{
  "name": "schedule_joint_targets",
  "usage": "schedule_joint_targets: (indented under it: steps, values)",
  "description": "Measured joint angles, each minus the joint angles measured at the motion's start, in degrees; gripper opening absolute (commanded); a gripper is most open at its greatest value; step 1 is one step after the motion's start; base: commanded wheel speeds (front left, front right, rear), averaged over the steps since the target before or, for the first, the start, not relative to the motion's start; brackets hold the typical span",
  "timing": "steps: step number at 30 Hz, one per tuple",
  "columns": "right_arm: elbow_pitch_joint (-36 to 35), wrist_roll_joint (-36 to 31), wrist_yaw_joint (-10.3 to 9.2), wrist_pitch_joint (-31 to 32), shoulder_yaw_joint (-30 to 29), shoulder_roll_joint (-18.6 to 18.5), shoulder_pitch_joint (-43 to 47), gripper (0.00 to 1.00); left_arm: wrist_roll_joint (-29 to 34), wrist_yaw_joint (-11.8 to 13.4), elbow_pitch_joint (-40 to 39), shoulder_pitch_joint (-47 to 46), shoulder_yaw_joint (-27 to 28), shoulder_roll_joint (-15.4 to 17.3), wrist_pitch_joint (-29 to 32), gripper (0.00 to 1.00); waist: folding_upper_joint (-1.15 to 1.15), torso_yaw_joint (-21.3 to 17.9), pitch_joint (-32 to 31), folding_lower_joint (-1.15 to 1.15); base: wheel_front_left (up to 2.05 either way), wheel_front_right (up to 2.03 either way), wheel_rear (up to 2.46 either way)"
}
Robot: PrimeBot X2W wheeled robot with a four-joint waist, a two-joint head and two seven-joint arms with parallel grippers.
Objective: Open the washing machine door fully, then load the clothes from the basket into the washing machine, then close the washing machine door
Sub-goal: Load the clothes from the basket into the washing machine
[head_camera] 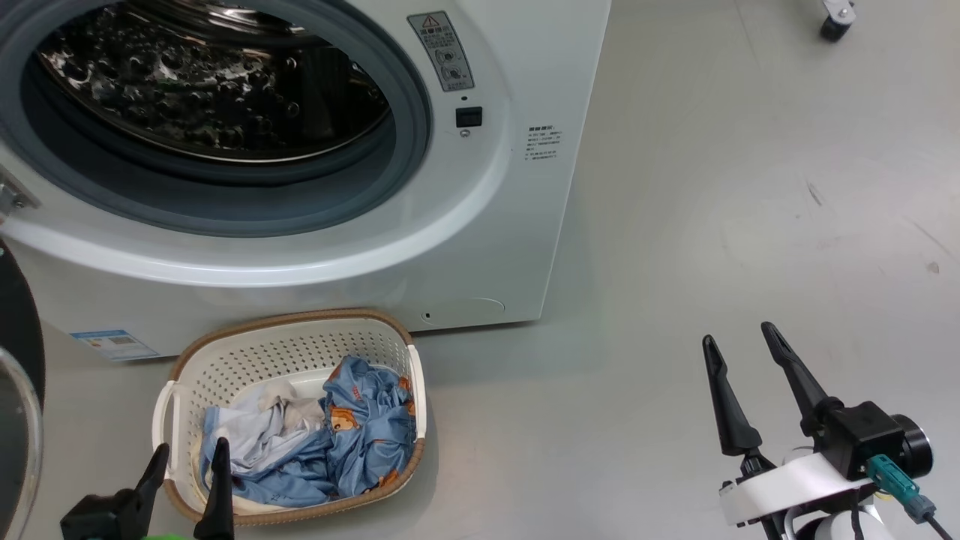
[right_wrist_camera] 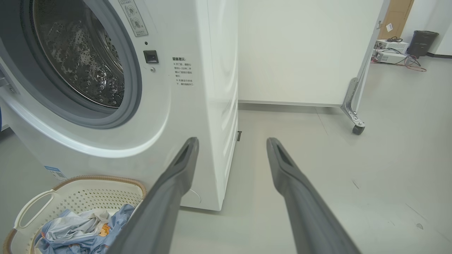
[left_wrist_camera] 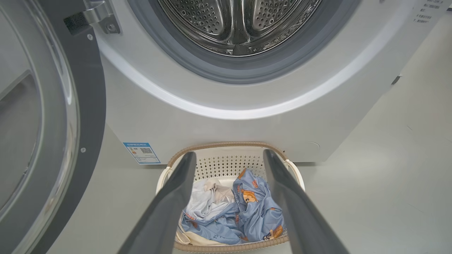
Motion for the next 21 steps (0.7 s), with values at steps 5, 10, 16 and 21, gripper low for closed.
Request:
schedule_joint_targets:
  steps: [5, 10, 16, 21]
  values:
    - [-0.31, 0.00, 0.00, 0.00, 2.14, 0.94, -2.29, 1.00, -3.36, -0.27, 2.91, -3.16, 0.22, 0.31, 3.88, 1.00, 0.00, -1.80, 3.71, 0.00, 0.00, 0.00, 0.00]
    - [-0.33, 0.00, 0.00, 0.00, 3.33, 0.98, -3.71, 1.00, -4.79, -0.29, 5.75, -6.30, 0.70, 3.22, 7.72, 1.00, 0.00, -4.07, 7.46, 0.00, 0.00, 0.00, 0.00]
    - [-0.46, 0.00, 0.00, 0.00, 4.19, 1.21, -5.84, 1.00, -5.92, -0.31, 8.09, -10.32, 0.63, 4.98, 11.47, 1.00, 0.00, -6.46, 11.36, 0.00, 0.00, 0.00, 0.00]
    - [-1.15, 0.08, 0.00, 0.00, 5.20, 1.40, -8.32, 1.00, -7.47, -0.35, 9.60, -14.34, 0.66, 5.67, 14.02, 1.00, 0.00, -8.72, 15.43, 0.00, 0.00, 0.00, 0.00]
